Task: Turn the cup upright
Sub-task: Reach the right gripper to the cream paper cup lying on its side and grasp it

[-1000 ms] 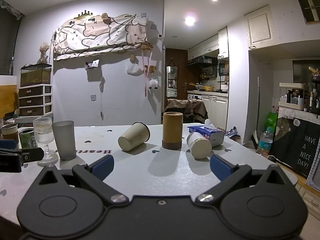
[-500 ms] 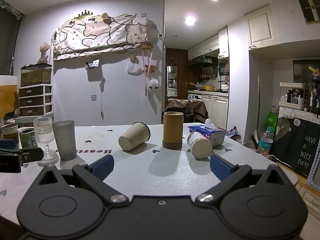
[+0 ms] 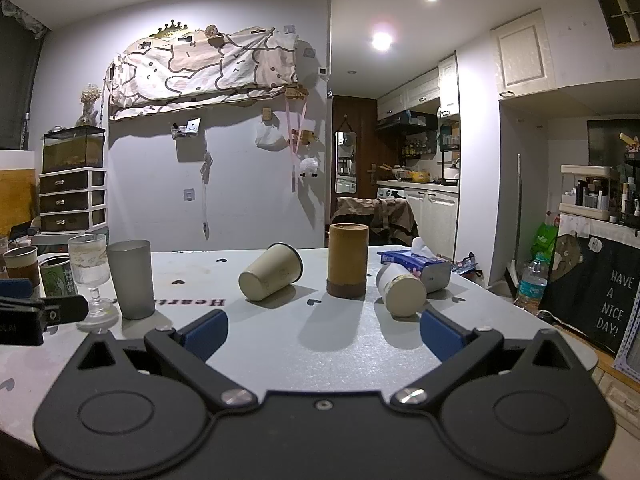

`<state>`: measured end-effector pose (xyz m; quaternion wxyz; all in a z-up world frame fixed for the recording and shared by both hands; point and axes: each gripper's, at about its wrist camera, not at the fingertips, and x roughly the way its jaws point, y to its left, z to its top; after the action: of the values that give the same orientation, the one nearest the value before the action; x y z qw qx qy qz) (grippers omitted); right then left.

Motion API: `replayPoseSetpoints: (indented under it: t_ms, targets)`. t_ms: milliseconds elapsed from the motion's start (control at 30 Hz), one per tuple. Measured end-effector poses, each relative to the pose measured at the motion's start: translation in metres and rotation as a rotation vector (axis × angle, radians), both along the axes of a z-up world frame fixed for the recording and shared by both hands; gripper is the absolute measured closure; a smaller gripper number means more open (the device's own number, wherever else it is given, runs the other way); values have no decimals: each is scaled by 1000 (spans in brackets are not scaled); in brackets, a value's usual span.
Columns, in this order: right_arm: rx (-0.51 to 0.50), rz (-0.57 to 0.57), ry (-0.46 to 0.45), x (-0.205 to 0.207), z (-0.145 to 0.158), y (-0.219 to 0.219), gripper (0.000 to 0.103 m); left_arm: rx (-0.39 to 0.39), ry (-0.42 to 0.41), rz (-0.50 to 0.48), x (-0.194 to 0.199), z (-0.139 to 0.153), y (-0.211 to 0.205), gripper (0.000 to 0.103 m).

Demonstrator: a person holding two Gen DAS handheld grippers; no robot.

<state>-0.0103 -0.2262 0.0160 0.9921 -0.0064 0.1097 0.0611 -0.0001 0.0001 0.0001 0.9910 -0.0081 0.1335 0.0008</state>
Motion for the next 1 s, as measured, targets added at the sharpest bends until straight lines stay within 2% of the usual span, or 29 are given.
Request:
replayPoseSetpoints:
  t_ms: [267,367,567,733,1000]
  targets:
    - [-4,9,-7,2,4,11,0,2,1,0,0,0,0,0]
    - [4,24,1,13,-2,19,0,6,-1,2,-6,-3,3,0]
    - [-8,36,18,47,6,35,0,11,-2,38,-13,-7,10,0]
    - [56,52,85,91,22,43,0,1,-8,66,-16,-10,21,0]
    - [189,73,204,195,41,71,0,-16,10,87,-18,-19,36,0]
